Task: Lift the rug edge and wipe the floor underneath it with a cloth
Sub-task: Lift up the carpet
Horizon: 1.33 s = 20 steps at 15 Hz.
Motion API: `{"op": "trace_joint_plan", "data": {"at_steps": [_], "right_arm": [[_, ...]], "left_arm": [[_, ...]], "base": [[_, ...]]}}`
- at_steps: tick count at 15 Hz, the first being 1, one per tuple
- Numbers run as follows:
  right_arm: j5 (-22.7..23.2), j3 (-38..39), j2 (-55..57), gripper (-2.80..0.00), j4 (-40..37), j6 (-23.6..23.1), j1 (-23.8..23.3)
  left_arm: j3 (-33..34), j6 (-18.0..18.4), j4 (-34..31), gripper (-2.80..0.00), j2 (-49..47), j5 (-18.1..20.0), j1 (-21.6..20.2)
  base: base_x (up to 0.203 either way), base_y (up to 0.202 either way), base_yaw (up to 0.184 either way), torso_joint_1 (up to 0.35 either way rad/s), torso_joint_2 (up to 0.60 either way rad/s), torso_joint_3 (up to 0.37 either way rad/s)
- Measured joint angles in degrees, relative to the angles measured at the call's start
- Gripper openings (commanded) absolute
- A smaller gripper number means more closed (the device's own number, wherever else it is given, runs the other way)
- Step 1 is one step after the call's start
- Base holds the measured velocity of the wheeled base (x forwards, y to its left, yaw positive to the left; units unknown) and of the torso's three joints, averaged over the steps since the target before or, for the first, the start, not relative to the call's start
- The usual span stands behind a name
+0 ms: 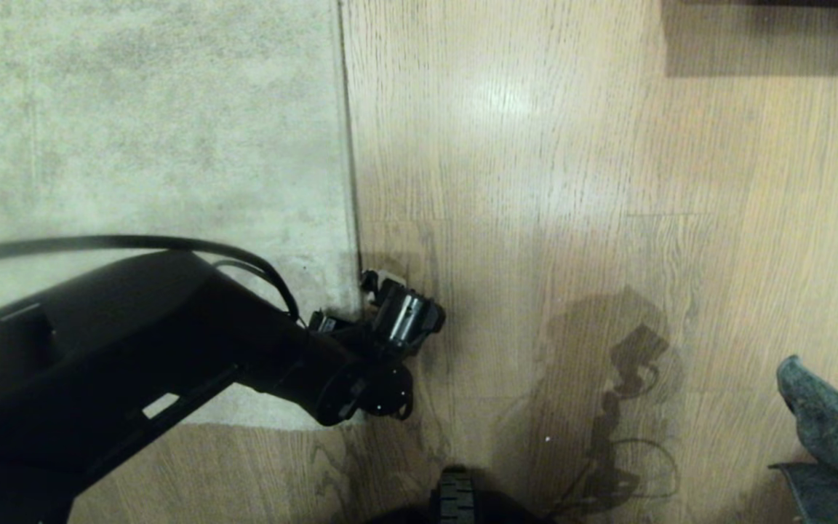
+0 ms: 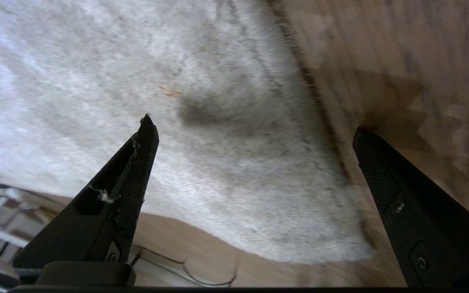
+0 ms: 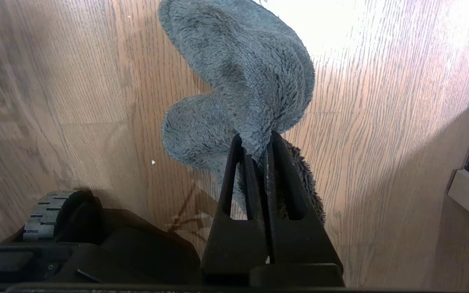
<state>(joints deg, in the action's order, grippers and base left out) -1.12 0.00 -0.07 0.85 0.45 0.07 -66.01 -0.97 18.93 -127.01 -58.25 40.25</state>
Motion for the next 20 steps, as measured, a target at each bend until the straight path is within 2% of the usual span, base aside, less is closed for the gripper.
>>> {"op": "trace_joint_plan", "data": {"at_steps": [4, 8, 11, 20], "right_arm": [[-0.01, 0.00, 0.00, -2.80, 0.00, -0.01, 0.00], [0.00, 0.00, 0.00, -2.80, 0.00, -0.03, 0.00], [-0.02, 0.00, 0.00, -2.80, 0.00, 0.00, 0.00], [-0.02, 0.00, 0.00, -2.80, 0.00, -0.03, 0.00]], "left_arm": [[-0.09, 0.48, 0.63, 0.00, -0.01, -0.52, -1.10], [0.26, 3.29, 0.72, 0.00, 0.88, -1.01, -2.13], [1.09, 3.71, 0.66, 0.00, 1.86, -1.29, -2.54], [10.21, 4.74, 0.63, 0.00, 9.37, -1.45, -4.31]], "base": [[0.000, 0.000, 0.000, 0.000, 0.00, 0.000], [0.000, 0.000, 0.000, 0.000, 0.00, 0.000], [0.000, 0.000, 0.000, 0.000, 0.00, 0.000], [0.000, 0.000, 0.000, 0.000, 0.00, 0.000]]}}
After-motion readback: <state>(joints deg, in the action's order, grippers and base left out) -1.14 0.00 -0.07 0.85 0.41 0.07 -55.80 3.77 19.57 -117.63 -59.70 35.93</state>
